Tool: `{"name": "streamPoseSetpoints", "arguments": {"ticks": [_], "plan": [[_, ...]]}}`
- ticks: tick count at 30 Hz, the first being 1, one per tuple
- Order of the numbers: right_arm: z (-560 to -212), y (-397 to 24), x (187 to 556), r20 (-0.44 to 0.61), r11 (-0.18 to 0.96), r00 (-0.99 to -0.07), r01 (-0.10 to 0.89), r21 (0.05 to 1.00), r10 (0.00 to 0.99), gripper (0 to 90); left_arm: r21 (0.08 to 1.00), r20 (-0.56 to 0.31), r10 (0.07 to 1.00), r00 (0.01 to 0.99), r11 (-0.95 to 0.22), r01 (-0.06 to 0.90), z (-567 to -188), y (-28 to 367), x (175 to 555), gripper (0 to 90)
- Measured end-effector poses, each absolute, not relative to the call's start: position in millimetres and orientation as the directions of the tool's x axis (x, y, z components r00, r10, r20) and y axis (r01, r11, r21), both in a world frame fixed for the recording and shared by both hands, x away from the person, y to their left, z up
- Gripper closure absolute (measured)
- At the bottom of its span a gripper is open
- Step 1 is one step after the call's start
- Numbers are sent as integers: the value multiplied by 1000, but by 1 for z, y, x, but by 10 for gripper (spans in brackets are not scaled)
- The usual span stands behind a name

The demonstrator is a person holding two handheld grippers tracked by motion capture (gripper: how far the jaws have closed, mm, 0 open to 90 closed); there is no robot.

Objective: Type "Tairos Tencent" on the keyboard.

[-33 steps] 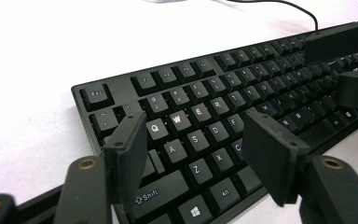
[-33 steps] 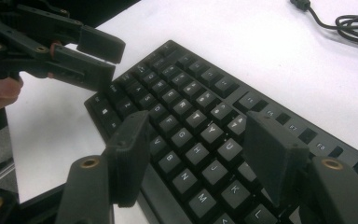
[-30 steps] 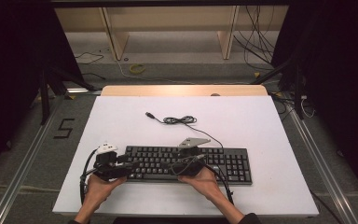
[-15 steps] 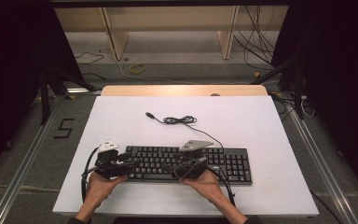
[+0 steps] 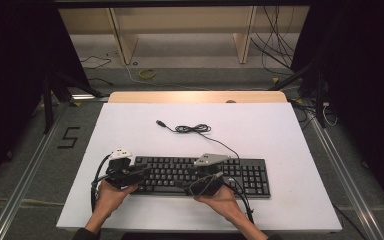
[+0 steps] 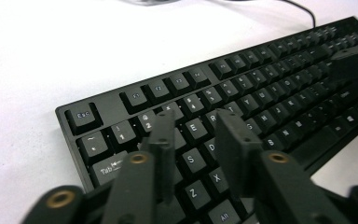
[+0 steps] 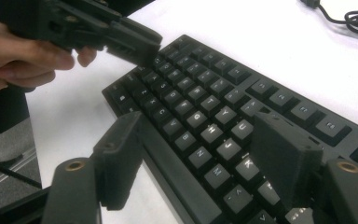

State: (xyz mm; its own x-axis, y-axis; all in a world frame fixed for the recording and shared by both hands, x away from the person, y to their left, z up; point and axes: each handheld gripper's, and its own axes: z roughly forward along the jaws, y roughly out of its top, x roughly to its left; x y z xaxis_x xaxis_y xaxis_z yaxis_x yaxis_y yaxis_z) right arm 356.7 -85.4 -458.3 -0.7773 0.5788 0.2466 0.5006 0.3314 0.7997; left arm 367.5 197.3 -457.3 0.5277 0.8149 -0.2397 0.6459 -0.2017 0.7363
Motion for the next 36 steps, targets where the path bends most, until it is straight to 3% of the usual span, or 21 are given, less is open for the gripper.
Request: {"name": "streamPoseSetpoints", "arguments": {"ticks": [5,15,36], "plan": [[-460,-88,353,242,337,-783,495,801,573,337,728,-238,809,537,-218,651,-460,192,372,792],[-461,-93,347,239,339,-789,487,805,566,328,714,-227,799,557,-252,653,-464,180,381,882],[-462,-102,339,235,331,-790,479,813,567,316,671,-211,800,562,-299,678,-475,169,391,890]]}}
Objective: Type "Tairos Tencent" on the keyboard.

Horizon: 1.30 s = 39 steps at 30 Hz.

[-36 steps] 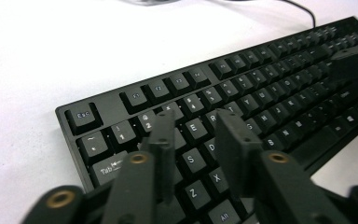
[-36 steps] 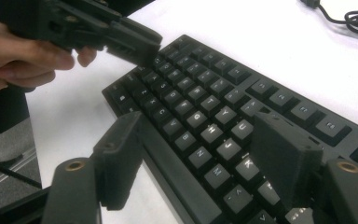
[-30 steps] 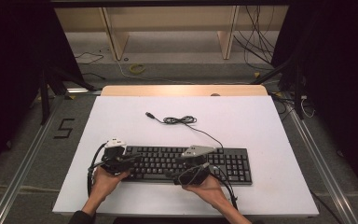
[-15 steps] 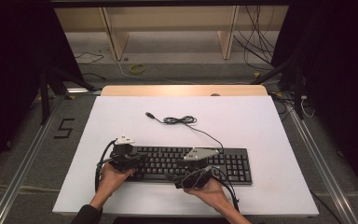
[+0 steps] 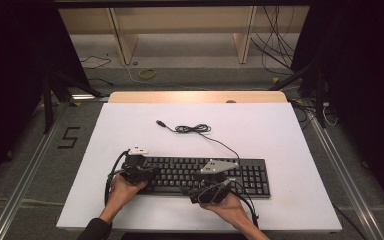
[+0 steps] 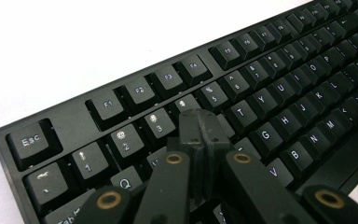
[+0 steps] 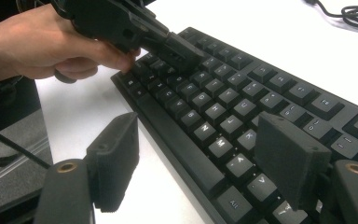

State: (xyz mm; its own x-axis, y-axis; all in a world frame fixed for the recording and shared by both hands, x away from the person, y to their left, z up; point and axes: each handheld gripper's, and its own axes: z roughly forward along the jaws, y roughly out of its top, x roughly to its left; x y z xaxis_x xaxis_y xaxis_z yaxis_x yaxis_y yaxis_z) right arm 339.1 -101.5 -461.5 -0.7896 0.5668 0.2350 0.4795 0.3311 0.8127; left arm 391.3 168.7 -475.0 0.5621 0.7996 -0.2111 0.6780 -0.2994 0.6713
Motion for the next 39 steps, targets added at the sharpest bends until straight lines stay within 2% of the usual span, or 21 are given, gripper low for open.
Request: {"name": "streamPoseSetpoints", "arguments": {"ticks": [11,20,28,32,39], "plan": [[-461,-101,339,237,328,-788,481,813,568,316,679,-206,799,565,-299,670,-472,169,389,885],[-460,-100,341,235,325,-789,477,816,567,317,708,-227,793,565,-265,655,-461,174,382,781],[-459,-96,344,238,324,-789,479,816,567,322,719,-261,783,565,-233,655,-459,182,376,625],[-459,-94,348,241,323,-787,482,814,567,355,726,-269,780,565,-221,651,-457,185,373,575],[-460,-88,353,242,335,-787,490,805,568,515,742,-275,783,558,-196,641,-454,191,365,484]]}}
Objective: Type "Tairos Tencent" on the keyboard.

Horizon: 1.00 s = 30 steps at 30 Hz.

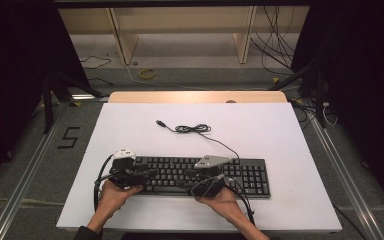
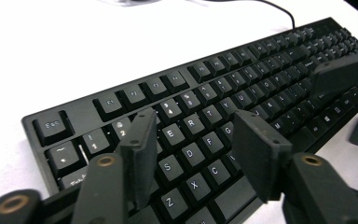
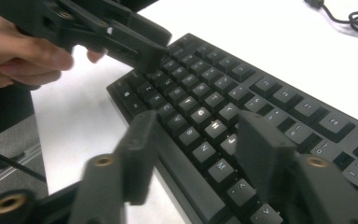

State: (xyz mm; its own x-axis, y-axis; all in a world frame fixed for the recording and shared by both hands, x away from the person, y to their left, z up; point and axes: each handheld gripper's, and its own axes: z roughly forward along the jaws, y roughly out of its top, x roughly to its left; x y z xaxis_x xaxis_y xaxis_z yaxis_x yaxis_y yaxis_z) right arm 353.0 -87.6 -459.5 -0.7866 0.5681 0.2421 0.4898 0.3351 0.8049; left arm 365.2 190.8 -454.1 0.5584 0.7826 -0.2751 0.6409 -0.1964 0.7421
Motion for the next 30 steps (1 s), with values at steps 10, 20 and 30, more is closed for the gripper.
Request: {"name": "streamPoseSetpoints", "arguments": {"ticks": [10,20,30], "plan": [[-464,-79,361,250,352,-775,515,782,581,755,762,-274,784,557,-176,623,-453,198,356,428],[-471,-67,366,228,392,-775,521,758,589,895,781,-277,783,557,-154,606,-454,202,347,379],[-478,-61,367,204,428,-775,523,737,598,900,791,-278,784,555,-141,595,-455,205,340,367]]}}
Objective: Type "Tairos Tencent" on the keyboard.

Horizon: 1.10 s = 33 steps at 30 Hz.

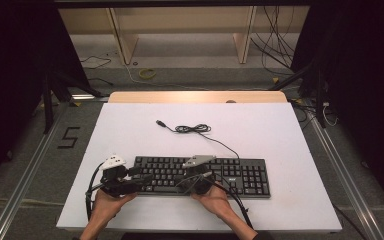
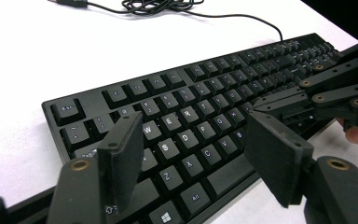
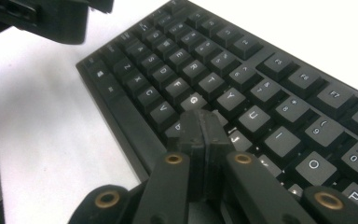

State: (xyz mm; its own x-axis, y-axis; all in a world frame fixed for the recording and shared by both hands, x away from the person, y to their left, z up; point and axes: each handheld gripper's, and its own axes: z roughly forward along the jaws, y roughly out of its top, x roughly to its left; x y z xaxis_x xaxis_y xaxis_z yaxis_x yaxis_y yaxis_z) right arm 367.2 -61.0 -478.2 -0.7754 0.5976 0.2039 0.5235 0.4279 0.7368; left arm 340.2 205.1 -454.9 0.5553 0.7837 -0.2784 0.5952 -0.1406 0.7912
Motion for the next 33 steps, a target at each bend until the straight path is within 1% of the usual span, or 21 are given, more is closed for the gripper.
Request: {"name": "streamPoseSetpoints", "arguments": {"ticks": [13,33], "plan": [[-485,-58,365,170,456,-777,515,726,606,900,801,-277,777,565,-138,582,-455,206,337,333],[-479,-65,365,209,416,-761,538,733,615,900,805,-274,780,563,-135,578,-456,206,336,318]]}}
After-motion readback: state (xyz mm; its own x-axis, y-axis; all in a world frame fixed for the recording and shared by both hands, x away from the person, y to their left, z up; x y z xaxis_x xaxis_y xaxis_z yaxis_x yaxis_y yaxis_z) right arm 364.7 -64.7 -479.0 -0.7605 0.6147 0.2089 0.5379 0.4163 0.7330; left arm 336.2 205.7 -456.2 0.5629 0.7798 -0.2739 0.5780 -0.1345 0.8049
